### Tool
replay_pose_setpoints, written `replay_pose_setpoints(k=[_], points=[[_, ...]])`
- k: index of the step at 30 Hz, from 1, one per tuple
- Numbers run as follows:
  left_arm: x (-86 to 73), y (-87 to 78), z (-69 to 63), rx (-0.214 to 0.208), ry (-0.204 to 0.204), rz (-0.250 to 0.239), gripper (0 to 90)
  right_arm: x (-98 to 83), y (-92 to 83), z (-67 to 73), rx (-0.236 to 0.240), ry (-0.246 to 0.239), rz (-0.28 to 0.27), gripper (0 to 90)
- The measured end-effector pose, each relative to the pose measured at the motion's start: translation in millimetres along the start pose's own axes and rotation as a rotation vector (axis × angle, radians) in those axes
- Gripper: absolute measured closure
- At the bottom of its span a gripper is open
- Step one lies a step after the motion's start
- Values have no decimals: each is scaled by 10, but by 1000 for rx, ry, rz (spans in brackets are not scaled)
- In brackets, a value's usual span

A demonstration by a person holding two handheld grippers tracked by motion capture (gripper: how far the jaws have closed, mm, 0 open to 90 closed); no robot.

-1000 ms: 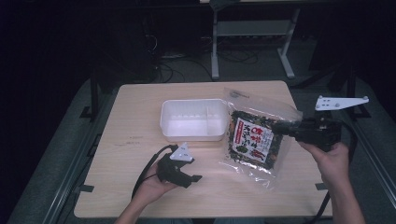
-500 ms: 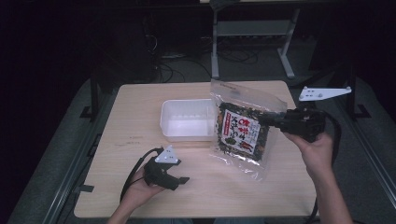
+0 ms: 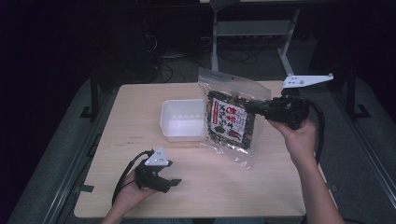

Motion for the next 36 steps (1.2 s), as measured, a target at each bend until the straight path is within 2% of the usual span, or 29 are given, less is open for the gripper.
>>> replay_pose_setpoints(k=[10, 14, 17, 24, 35, 36], points=[[-74, -52, 44, 0, -21, -12, 261, 234, 201, 18, -17, -29, -1, 777], [-76, -74, 61, 5, -26, -24, 260, 311, 296, 1, -16, -26, -8, 778], [-85, -65, 79, 8, -40, -24, 235, 363, 377, -1, -17, -36, -10, 778], [-107, -78, 100, 15, -42, -26, 231, 509, 563, -23, -34, -43, -27, 778], [-138, -86, 135, 23, -45, -22, 227, 681, 897, -58, -59, -39, -52, 778], [-138, -90, 138, 26, -45, -24, 227, 703, 970, -64, -66, -41, -55, 778]])
Point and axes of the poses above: each handheld gripper's, and its own axes: y roughly forward along the jaws, x roughly out of its top, z roughly to its left, the point moved 9 cm from there along y, roughly forward along the jaws, and after that the axes turned 3 degrees about z, right-handed, at the moved point
